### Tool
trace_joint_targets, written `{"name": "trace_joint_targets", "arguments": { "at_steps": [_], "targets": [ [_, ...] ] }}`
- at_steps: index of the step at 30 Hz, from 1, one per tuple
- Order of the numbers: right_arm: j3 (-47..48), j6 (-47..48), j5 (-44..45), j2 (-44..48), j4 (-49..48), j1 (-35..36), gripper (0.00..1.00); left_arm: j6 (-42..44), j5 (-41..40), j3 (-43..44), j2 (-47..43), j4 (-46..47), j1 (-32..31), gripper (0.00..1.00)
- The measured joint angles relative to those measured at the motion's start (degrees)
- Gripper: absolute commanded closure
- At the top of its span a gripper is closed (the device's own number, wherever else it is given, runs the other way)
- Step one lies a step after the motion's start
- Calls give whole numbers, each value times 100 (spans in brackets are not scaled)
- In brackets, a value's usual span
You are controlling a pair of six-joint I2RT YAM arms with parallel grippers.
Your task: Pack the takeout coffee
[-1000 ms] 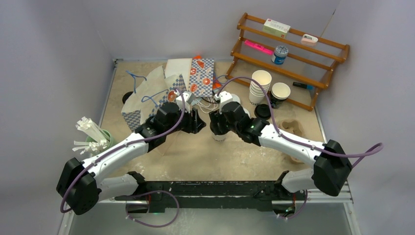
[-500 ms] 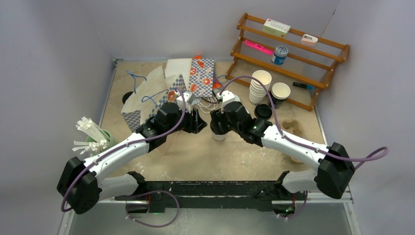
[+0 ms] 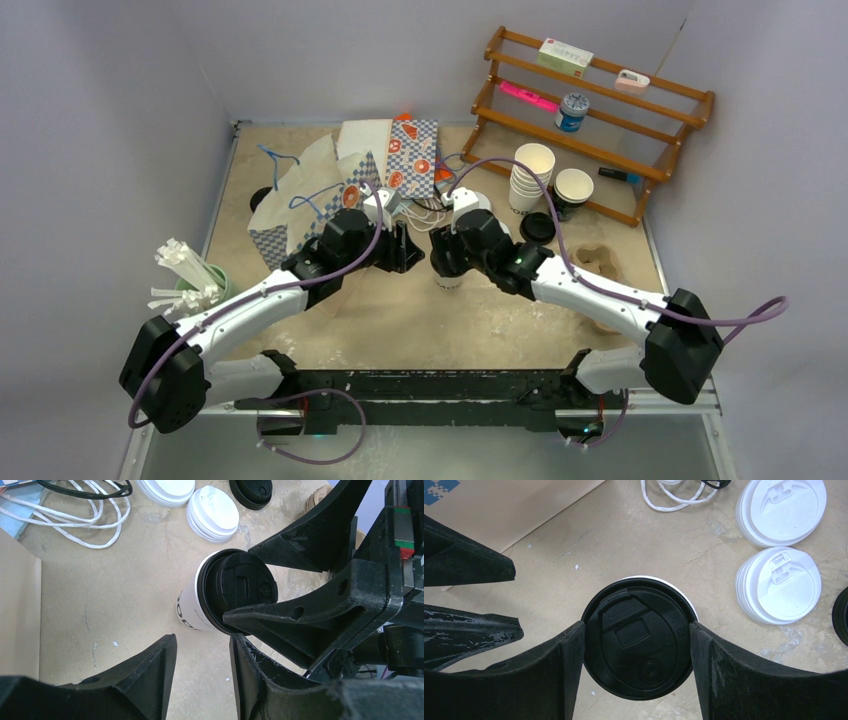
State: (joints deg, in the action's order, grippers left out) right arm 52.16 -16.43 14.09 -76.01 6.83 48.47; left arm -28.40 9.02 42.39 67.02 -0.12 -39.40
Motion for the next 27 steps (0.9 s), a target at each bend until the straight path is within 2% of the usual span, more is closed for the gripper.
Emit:
{"name": "trace_joint_targets", "arguments": {
  "at_steps": [15,18,27],
  "targets": [
    [-44,17,39,-55,-122,2,14,0,52,-9,59,50,0,54],
    [-44,9,37,-50,-114,2,8,0,66,-11,68,50,0,55],
    [-42,-48,37,348,105,2,10,-9,111,-11,164,129,0,59]
  ]
}}
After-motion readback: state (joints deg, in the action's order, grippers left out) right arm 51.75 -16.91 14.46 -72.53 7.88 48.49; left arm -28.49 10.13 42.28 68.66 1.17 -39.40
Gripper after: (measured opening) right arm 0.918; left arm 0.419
